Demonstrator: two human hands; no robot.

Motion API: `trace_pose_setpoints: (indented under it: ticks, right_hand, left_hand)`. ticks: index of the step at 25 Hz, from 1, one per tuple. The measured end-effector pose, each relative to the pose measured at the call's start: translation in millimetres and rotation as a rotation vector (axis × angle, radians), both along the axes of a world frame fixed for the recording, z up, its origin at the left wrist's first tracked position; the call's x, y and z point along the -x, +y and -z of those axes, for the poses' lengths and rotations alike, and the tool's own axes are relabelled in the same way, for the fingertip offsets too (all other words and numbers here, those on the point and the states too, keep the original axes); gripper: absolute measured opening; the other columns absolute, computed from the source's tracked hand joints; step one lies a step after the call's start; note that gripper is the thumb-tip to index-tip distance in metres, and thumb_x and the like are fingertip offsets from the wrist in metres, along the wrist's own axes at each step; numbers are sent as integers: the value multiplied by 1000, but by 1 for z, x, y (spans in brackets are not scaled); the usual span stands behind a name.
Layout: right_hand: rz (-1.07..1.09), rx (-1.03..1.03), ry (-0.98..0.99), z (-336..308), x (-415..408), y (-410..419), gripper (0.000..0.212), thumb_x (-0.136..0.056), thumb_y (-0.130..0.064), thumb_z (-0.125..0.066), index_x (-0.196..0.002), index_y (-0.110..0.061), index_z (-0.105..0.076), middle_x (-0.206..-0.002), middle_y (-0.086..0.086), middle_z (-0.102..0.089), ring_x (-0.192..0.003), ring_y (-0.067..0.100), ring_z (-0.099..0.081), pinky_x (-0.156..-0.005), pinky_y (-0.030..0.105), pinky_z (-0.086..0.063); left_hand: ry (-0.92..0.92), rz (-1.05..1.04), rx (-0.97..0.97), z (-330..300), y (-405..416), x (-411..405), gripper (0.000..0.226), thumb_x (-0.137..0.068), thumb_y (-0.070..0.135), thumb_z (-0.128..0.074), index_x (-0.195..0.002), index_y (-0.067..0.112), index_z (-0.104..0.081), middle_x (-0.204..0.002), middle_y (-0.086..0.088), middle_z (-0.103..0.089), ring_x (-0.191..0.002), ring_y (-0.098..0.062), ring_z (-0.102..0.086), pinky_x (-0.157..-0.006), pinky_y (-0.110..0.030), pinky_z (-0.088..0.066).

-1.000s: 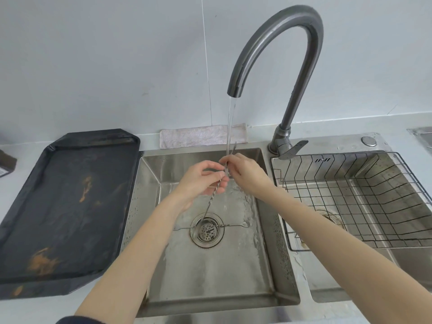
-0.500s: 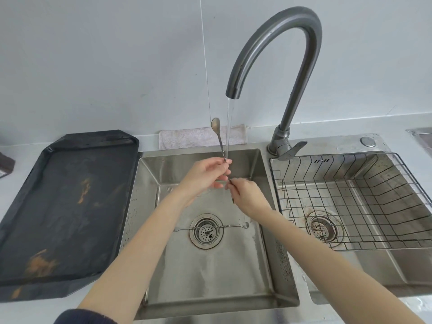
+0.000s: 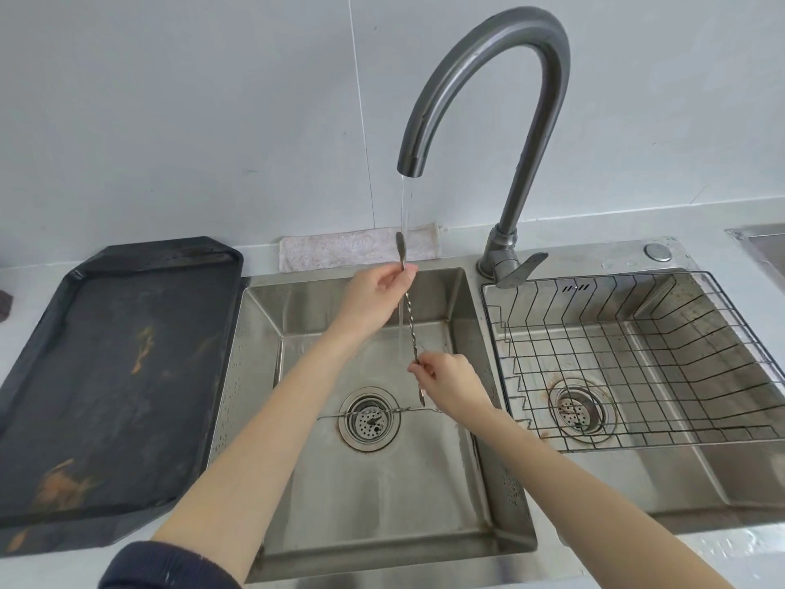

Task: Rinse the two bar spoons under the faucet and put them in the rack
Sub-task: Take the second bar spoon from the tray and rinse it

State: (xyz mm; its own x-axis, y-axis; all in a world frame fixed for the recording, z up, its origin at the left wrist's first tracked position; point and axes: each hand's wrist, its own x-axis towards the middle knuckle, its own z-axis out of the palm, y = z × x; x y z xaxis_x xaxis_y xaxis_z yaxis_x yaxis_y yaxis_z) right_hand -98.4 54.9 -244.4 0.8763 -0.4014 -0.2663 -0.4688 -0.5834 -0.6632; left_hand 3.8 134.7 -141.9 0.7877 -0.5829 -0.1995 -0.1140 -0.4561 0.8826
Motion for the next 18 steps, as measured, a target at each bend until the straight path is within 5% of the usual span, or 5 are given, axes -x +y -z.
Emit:
trace_pose_setpoints:
  ticks: [5, 11, 15, 18]
  right_hand:
    - [43, 19, 16, -4, 1, -5, 30, -92, -29, -52, -81, -3, -62, -90, 16, -72, -87, 32, -64, -76, 38, -53]
    - [89, 41, 54, -8, 0, -7, 27, -91, -33, -54, -75, -12, -57, -86, 12, -71, -88, 31, -64, -67, 30, -43]
    - [112, 37, 56, -7, 0, -7, 29, -88, -39, -58, -71, -16, -53, -75, -1, -61, -84, 28, -64, -65, 28, -41]
    - [140, 33, 40, -7, 0, -7, 31, -87, -38, -60, -65, -19, -48, -73, -2, -60, -75, 23, -59, -64, 27, -40]
  left_hand:
    - [-26, -31, 33, -8, -11, -6, 27, -92, 31, -49, -95, 13, -68, -102, -2, -68, -104, -20, -61, -100, -43, -47]
    - [-9, -107, 167, -13, -14, -14, 21, -89, 21, -53, -71, 31, -58, -79, 4, -65, -89, -16, -62, -92, -34, -46]
    - [-22, -139, 228, -13, -17, -15, 5, -84, 18, -61, -86, 23, -64, -76, 7, -60, -70, -4, -58, -76, -23, -47]
    - [10, -121, 251, -13, -18, -16, 18, -89, 13, -54, -104, 16, -63, -83, 8, -64, -63, 6, -62, -66, -10, -50]
